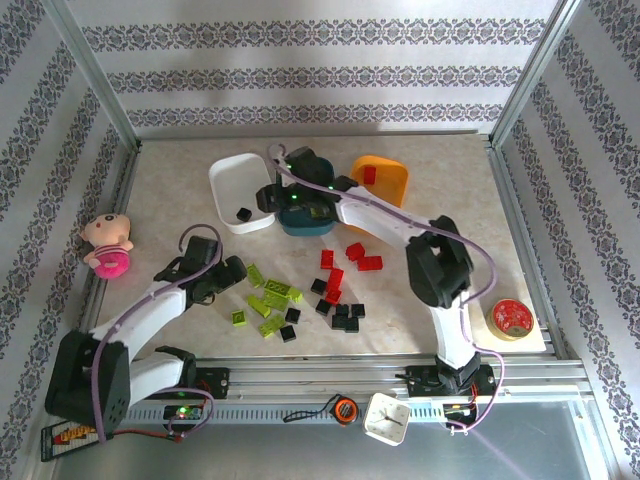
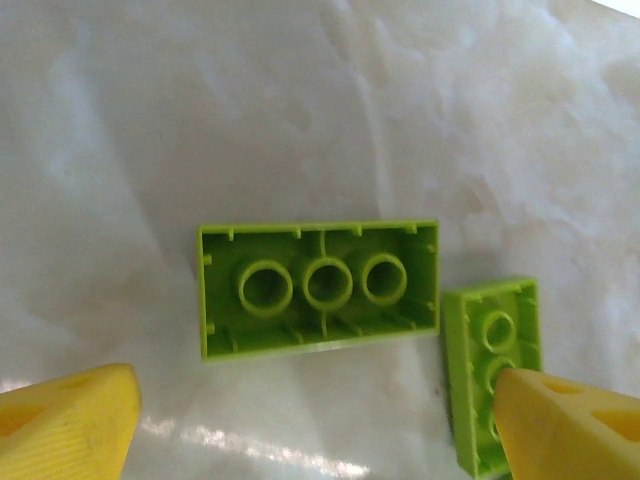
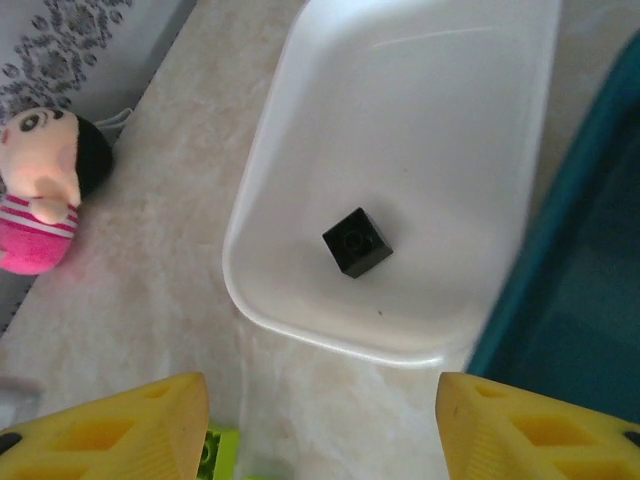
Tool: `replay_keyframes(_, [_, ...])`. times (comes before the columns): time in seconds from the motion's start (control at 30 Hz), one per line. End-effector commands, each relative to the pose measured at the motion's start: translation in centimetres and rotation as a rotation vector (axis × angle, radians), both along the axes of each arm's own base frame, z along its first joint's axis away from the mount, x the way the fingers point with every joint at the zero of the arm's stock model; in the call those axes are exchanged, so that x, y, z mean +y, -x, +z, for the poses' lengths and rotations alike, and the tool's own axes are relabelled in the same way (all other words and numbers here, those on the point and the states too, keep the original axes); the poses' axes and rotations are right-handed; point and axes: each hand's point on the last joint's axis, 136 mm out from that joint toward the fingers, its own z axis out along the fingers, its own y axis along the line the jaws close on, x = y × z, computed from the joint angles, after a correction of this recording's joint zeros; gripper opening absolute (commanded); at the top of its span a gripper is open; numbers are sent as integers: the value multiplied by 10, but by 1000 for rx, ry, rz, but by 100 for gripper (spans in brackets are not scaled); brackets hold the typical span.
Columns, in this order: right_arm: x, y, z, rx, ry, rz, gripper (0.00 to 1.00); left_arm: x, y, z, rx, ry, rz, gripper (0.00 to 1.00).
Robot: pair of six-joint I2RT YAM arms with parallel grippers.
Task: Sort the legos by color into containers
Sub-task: Place the lego in the container, then pick up the lego from the middle-left of the table.
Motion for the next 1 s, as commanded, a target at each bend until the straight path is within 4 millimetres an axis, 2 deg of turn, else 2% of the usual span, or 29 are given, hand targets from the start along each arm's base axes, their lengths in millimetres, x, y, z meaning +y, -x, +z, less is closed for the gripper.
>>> replay_keyframes(0.0, [-24,5,13,-16,-76,-31,62,10,-35,18,-110,-76,13,89])
replay_keyframes(0.1, [-47,19,14,-16,-75,-44,62,8,-49,20,-138,-79,12,87])
replay_keyframes(0.2, [-67,32,11,-16,-64,-56,62,9,-55,14,-110,-105,8,82])
replay_keyframes(0.3, [-84,43,10,-15,-60,-73,62,12,-52,3,-62,-128,4,76])
replay_keyframes(0.5, [-114,55,6,-16,-60,-125,62,9,-44,-17,-5,-121,-12,76])
replay_keyframes(0.77, [-134,60,-6,8,-56,-168,62,0,-35,-29,26,-83,-39,76])
replay_keyframes(0.97, [-138,61,-9,16,-62,-180,62,0,-32,-31,18,-74,-31,67])
